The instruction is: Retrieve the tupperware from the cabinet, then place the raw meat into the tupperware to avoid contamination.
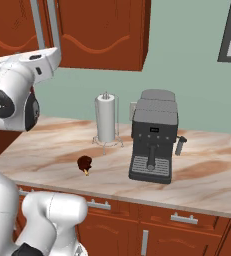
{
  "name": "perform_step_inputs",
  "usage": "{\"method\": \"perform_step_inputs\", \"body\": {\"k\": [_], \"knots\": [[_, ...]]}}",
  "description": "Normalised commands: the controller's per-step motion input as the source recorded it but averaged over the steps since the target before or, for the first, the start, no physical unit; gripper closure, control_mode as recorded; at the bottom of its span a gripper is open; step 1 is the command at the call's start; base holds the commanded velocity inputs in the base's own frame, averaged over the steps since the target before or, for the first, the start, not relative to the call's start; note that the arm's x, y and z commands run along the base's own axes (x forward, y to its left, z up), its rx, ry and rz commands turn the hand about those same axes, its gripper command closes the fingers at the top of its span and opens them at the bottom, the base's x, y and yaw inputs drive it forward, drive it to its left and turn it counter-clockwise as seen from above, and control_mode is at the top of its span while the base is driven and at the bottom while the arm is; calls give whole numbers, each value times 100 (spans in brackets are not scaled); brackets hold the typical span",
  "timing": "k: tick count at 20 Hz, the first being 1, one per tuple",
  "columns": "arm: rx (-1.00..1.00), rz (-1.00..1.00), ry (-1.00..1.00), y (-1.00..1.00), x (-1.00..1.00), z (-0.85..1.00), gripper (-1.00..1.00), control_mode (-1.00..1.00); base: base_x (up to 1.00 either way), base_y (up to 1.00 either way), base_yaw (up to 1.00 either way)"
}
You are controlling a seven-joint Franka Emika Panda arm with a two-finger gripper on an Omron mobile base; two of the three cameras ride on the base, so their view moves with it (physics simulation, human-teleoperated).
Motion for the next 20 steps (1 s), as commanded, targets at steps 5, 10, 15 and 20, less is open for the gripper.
{"method": "perform_step_inputs", "body": {"k": [5,10,15,20], "knots": [[0,6,-15,0,-5,4,-100,-100,0,0,0],[0,2,-14,0,0,8,-100,-100,0,0,0],[0,0,-2,0,10,0,-100,-100,0,0,0],[0,-1,0,0,21,0,-100,-100,0,0,0]]}}
